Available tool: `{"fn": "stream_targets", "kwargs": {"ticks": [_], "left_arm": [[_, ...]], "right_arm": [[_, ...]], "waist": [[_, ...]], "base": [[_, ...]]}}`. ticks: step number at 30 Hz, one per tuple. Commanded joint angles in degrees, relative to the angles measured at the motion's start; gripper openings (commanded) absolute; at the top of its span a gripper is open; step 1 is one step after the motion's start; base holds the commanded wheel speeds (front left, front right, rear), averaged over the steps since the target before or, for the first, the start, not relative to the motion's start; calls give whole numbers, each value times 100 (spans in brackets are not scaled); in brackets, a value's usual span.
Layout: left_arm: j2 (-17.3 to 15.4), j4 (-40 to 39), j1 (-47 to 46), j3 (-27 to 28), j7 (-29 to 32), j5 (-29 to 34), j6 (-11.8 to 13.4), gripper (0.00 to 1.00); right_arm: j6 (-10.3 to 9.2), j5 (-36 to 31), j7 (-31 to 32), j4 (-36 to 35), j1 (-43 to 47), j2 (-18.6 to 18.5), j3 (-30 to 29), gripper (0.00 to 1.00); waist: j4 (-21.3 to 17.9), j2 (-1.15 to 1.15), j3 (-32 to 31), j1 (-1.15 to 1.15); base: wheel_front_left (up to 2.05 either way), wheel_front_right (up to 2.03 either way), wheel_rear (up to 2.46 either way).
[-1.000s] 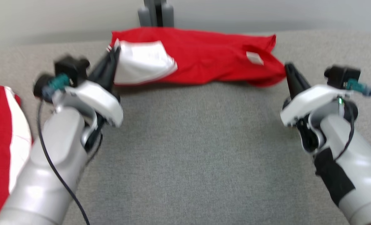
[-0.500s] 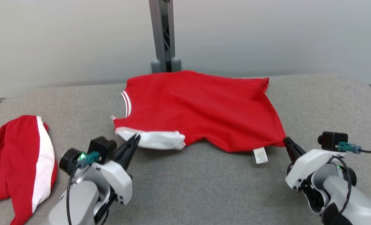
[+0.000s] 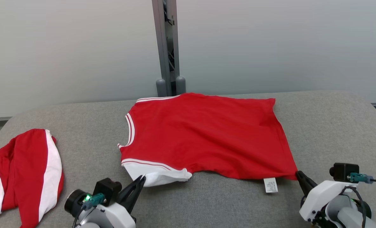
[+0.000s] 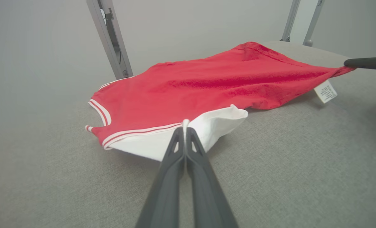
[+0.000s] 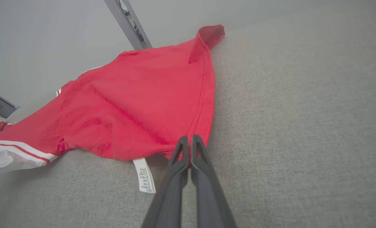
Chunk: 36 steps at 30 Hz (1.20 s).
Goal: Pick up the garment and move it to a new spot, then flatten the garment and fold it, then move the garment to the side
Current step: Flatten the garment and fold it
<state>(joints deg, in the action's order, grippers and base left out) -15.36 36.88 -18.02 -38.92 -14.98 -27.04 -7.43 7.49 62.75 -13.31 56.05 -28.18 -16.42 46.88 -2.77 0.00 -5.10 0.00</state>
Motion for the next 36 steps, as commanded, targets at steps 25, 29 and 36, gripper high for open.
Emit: {"fn": "stream_targets", "kwargs": {"ticks": [25, 29, 36], "left_arm": [[-309, -996, 1124, 833, -19, 395, -4, 0], [-404, -1133, 1227, 728, -19, 384, -4, 0], [-770, -1209, 1334, 292, -20, 245, -4, 0]], "right_arm": [[0, 153, -159, -119, 72, -650, 1062, 0], [0, 237, -3, -312, 86, -777, 1264, 0], [0, 443, 442, -785, 50, -1135, 1625, 0]], "waist": [[123, 0, -182, 0], [115, 0, -199, 0], [61, 0, -187, 0]], "base": [[0, 0, 0], [0, 0, 0], [0, 0, 0]]}}
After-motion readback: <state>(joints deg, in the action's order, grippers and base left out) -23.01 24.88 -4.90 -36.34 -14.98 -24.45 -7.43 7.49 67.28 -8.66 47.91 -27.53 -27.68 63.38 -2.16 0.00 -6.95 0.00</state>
